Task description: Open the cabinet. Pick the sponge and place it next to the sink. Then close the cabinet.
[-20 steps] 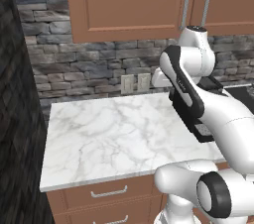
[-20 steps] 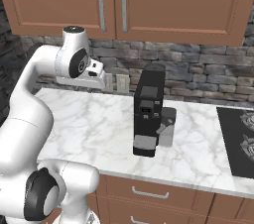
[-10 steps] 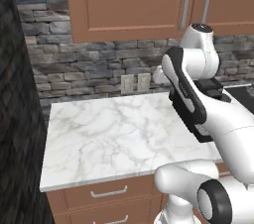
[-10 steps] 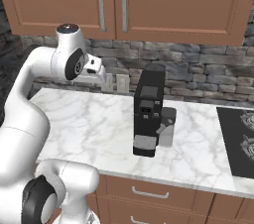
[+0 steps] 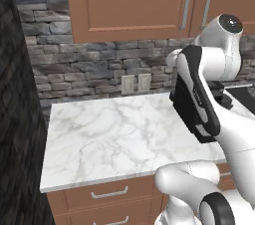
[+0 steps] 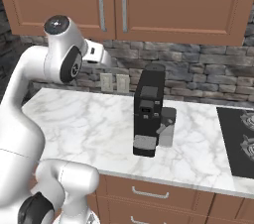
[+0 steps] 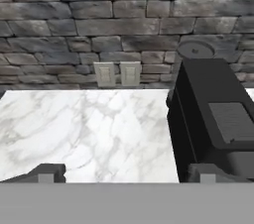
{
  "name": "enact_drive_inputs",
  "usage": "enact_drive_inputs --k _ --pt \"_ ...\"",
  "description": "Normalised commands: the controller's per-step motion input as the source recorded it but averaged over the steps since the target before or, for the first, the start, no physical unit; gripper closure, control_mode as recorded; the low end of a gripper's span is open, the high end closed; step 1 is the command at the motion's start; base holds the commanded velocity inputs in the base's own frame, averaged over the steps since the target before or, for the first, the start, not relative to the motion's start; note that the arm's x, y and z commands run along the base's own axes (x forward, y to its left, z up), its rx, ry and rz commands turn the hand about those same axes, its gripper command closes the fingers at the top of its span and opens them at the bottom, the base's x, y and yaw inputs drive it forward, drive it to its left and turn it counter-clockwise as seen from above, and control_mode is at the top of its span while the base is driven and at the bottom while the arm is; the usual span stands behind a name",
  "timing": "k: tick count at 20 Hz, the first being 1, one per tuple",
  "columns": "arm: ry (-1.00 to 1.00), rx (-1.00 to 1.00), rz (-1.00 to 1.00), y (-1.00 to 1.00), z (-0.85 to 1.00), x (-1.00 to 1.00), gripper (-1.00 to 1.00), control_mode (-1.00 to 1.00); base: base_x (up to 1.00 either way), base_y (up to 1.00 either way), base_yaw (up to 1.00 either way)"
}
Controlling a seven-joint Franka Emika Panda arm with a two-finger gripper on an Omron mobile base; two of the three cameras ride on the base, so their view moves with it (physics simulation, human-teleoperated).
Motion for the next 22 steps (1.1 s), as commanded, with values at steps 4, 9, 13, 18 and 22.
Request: enact_drive_inputs --k 4,9,13,18,22 --pt "-0.20 0.00 -0.15 -0.02 0.85 0.12 -1.00 -1.00 0.00 0.00 0.00" --pt "-0.19 0.00 -0.10 0.00 0.65 0.21 -1.00 -1.00 0.00 0.00 0.00" --pt "-0.17 0.04 -0.04 -0.18 0.40 0.20 -1.00 -1.00 0.00 0.00 0.00" --pt "-0.09 0.05 0.00 -0.20 0.10 0.35 -1.00 -1.00 0.00 0.00 0.00" --pt "-0.01 0.05 0.00 -0.05 0.00 0.79 -1.00 -1.00 0.00 0.00 0.00"
